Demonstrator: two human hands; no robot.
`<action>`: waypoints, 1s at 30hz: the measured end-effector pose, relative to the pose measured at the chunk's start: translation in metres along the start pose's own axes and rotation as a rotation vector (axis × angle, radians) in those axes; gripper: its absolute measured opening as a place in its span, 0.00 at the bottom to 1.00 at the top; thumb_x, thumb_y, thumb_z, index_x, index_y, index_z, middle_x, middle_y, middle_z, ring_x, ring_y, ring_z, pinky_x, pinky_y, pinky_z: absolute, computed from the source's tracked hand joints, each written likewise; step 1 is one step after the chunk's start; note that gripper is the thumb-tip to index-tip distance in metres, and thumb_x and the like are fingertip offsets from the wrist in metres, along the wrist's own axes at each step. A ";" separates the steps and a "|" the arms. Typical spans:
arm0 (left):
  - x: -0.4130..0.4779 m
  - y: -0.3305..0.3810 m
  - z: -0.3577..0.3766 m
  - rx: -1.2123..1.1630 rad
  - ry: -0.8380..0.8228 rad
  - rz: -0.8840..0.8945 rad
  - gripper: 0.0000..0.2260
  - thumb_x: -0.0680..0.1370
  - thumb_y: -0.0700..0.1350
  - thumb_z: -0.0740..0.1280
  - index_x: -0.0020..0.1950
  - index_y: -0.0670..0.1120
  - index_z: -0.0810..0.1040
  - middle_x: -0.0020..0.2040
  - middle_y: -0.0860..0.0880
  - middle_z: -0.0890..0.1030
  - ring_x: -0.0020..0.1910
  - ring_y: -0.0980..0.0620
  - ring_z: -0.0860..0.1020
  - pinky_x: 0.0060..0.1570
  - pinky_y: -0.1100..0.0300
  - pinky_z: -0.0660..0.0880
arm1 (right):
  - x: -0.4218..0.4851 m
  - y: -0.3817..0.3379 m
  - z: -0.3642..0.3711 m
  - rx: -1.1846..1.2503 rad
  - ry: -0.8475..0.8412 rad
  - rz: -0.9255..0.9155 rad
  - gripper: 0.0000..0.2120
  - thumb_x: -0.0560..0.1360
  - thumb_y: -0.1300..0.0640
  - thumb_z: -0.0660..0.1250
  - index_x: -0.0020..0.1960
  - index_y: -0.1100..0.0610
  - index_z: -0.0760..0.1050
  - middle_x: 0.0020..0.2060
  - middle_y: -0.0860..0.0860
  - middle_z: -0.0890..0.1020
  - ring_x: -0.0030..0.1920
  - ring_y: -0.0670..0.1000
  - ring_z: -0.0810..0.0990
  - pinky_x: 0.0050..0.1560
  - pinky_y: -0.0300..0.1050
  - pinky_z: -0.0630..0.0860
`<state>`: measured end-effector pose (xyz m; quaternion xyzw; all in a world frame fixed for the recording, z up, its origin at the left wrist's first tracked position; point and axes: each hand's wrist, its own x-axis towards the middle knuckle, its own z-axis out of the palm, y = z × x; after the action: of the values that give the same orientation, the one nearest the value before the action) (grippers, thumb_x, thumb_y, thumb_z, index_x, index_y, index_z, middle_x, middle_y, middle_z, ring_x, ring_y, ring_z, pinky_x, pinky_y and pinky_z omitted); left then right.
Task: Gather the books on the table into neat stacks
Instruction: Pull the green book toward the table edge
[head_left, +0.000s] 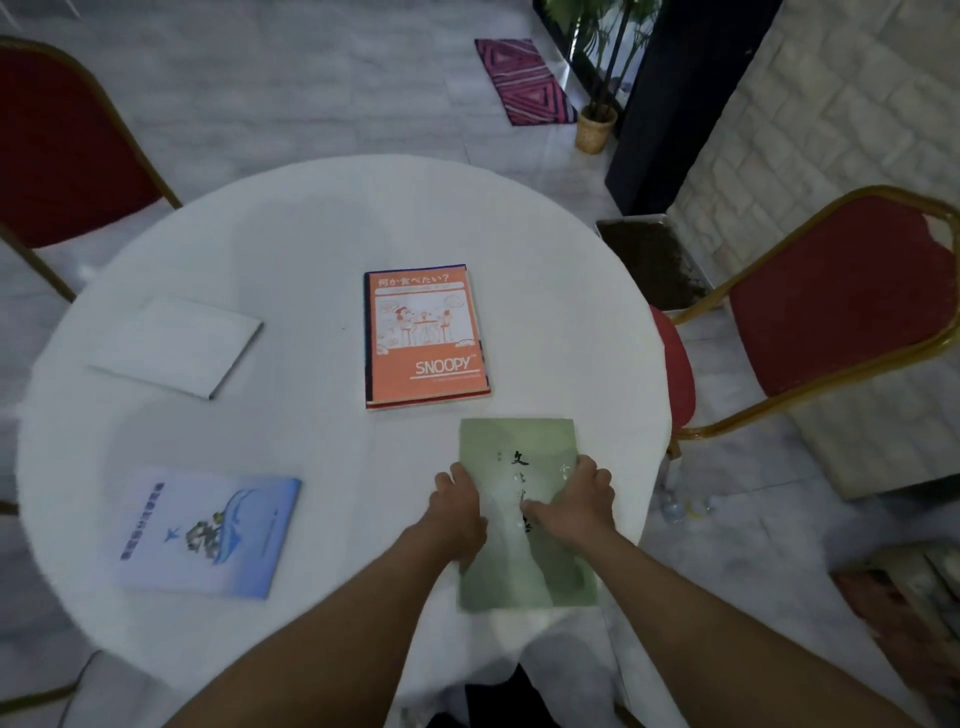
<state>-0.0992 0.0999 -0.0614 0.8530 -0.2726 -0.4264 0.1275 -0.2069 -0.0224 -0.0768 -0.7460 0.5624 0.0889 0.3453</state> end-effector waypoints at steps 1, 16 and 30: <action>-0.005 -0.008 0.000 -0.009 -0.001 -0.008 0.35 0.80 0.44 0.64 0.77 0.38 0.45 0.71 0.37 0.59 0.69 0.37 0.67 0.69 0.46 0.68 | -0.005 -0.003 0.004 -0.006 -0.007 -0.013 0.49 0.64 0.44 0.81 0.75 0.56 0.57 0.68 0.56 0.65 0.70 0.59 0.65 0.66 0.56 0.71; -0.046 -0.094 -0.029 -0.077 0.043 -0.129 0.34 0.80 0.45 0.63 0.77 0.36 0.46 0.71 0.36 0.59 0.68 0.38 0.69 0.68 0.47 0.70 | -0.040 -0.059 0.061 -0.104 -0.133 -0.192 0.50 0.65 0.44 0.81 0.76 0.58 0.56 0.70 0.56 0.64 0.72 0.59 0.65 0.69 0.56 0.71; -0.044 -0.111 -0.098 0.016 0.324 -0.215 0.30 0.81 0.51 0.60 0.76 0.36 0.54 0.71 0.37 0.65 0.70 0.38 0.67 0.69 0.49 0.64 | -0.015 -0.125 0.050 -0.242 -0.170 -0.475 0.47 0.72 0.32 0.66 0.81 0.54 0.53 0.79 0.54 0.60 0.77 0.58 0.61 0.75 0.58 0.63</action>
<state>-0.0031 0.2143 -0.0231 0.9357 -0.1591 -0.2925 0.1168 -0.0867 0.0358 -0.0544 -0.8827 0.3260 0.1342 0.3107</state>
